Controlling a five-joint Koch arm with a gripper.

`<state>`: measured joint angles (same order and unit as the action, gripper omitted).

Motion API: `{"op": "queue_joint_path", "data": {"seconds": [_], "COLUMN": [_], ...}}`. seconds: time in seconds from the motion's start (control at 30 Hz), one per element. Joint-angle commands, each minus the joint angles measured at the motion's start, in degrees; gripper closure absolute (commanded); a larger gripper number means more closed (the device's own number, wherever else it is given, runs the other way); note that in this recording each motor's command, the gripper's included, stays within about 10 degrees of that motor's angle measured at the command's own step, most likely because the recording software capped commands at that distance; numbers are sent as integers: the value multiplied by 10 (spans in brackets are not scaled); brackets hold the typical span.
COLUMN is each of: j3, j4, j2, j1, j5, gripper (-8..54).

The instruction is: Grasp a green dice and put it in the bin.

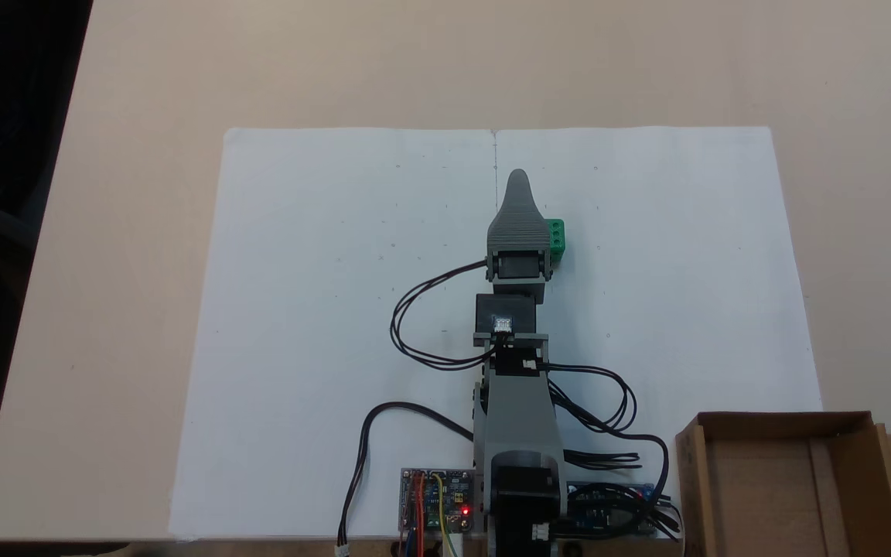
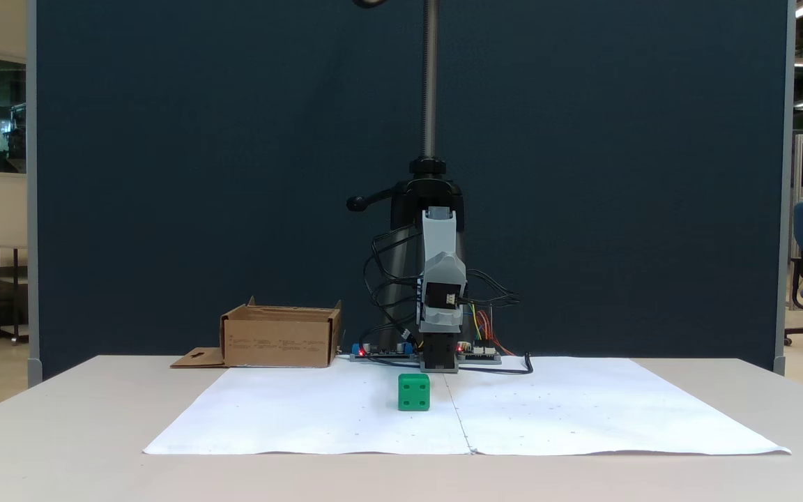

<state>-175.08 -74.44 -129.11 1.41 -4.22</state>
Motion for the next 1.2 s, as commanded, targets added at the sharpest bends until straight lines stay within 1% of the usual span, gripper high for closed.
{"op": "queue_joint_path", "data": {"seconds": [0.0, 0.5, 1.17], "j3": [-43, -43, -43], "j4": [-41, -37, -38], "j2": [-57, -57, -57], "j1": [-25, -24, -25], "j5": [-16, -16, -16], "gripper": [10, 4, 16]}}
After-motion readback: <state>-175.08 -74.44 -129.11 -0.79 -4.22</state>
